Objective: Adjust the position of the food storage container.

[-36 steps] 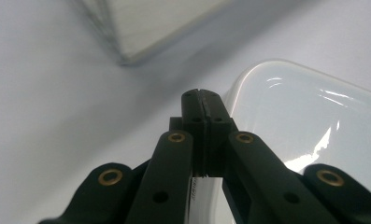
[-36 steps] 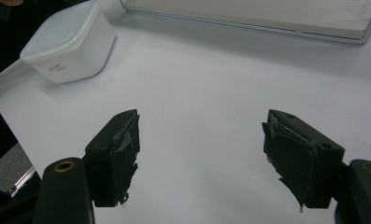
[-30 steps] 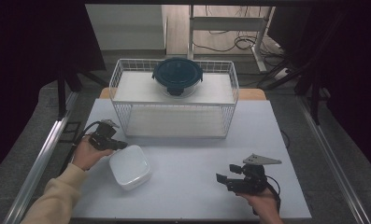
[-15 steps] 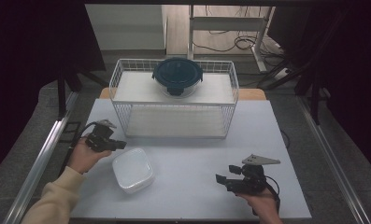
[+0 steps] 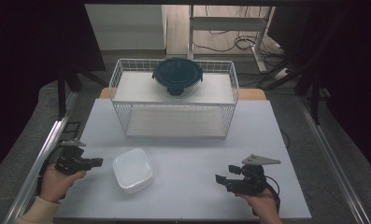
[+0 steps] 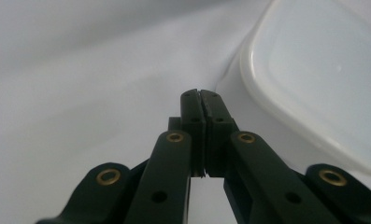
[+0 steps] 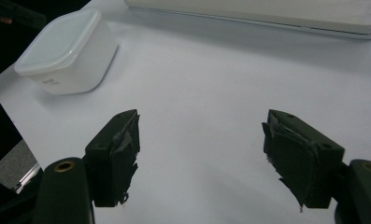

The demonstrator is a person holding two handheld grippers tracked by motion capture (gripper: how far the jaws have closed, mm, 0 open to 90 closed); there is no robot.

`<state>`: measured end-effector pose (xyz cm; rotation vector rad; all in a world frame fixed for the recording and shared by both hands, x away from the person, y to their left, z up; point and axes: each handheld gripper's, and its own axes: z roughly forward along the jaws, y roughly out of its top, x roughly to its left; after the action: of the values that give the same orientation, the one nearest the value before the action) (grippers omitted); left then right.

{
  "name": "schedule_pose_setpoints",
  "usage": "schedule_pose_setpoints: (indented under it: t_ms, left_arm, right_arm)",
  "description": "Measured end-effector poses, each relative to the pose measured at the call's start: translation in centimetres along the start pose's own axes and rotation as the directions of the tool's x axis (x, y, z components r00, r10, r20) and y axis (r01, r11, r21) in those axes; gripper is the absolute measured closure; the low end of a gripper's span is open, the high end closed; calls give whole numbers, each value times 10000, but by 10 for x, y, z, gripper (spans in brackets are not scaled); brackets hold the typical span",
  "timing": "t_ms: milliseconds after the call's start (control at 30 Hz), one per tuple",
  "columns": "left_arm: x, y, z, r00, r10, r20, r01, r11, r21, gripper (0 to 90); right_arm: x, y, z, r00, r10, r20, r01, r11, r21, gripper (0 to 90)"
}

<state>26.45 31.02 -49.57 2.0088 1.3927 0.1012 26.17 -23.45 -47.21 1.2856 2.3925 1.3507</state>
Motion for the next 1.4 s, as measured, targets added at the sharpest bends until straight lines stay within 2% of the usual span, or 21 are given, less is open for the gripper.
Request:
schedule_pose_setpoints:
  t_ms: [67, 200, 367, 467, 767, 1000, 1233, 1400]
  left_arm:
    - [1, -3, 5, 9999, -105, 87, 104, 9999, 99, 893]
    - [-5, -4, 16, 9996, -54, 291, 46, 9996, 282, 893]
    - [-15, -1, 25, 9968, 32, 796, -72, 9987, 497, 892]
    - [-19, 0, 29, 9974, 91, 721, -132, 9983, 575, 896]
    - [-32, 8, 43, 9926, 286, 1180, -376, 9965, 742, 896]
    - [-48, 17, 54, 9846, 511, 1673, -660, 9942, 848, 897]
    - [-65, 28, 67, 9780, 818, 1919, -1014, 9904, 944, 898]
    - [-79, 35, 77, 9676, 986, 2324, -1242, 9874, 980, 898]
  right_arm:
    - [0, 0, 0, 10000, 32, 3, -32, 10000, 48, 264]
    - [0, 0, 0, 10000, 25, 0, -25, 10000, 62, 264]
    - [-1, -1, 0, 10000, 54, 15, -54, 10000, 21, 264]
    - [-2, 0, -1, 10000, 51, 14, -51, 10000, 11, 264]
    - [0, 0, 0, 10000, 25, -9, -25, 10000, 26, 263]
    - [-1, 0, -1, 10000, 39, -2, -39, 10000, 21, 263]
    - [0, 0, -1, 10000, 2, -21, -2, 10000, 41, 263]
    - [-1, 0, -2, 10000, 26, -33, -26, 10000, 53, 262]
